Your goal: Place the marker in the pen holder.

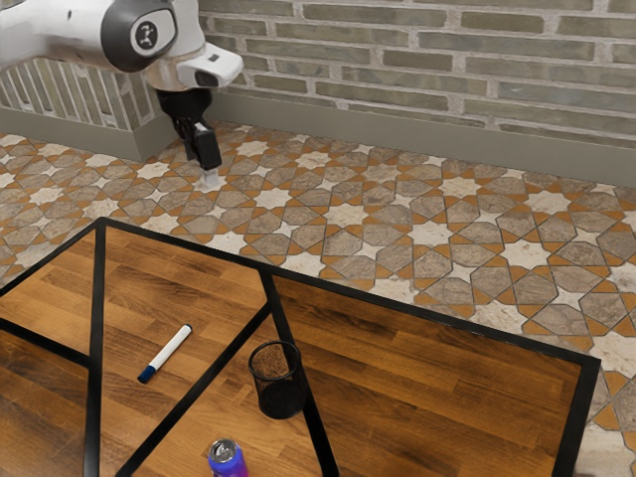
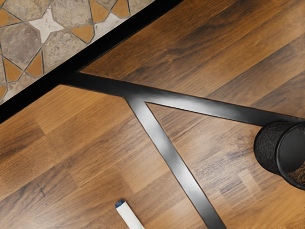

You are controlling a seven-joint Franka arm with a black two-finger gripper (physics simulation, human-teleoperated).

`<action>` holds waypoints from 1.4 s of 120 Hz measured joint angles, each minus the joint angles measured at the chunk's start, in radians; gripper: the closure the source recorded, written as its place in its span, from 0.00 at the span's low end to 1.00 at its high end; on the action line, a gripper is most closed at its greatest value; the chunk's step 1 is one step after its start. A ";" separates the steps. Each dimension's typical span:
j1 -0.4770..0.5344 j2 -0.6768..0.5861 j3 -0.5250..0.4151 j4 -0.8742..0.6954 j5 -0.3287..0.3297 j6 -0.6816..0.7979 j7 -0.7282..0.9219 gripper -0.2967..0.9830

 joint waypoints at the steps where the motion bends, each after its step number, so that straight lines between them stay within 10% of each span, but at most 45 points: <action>1: 0.000 0.000 0.000 0.000 0.000 0.000 0.002 0.23; 69: 0.076 0.000 0.068 -0.407 -0.019 0.314 -0.101 0.23; 107: 0.116 0.115 0.066 -0.519 -0.028 0.557 -0.278 0.51; 168: 0.139 0.245 0.066 -0.542 -0.027 0.647 -0.453 0.59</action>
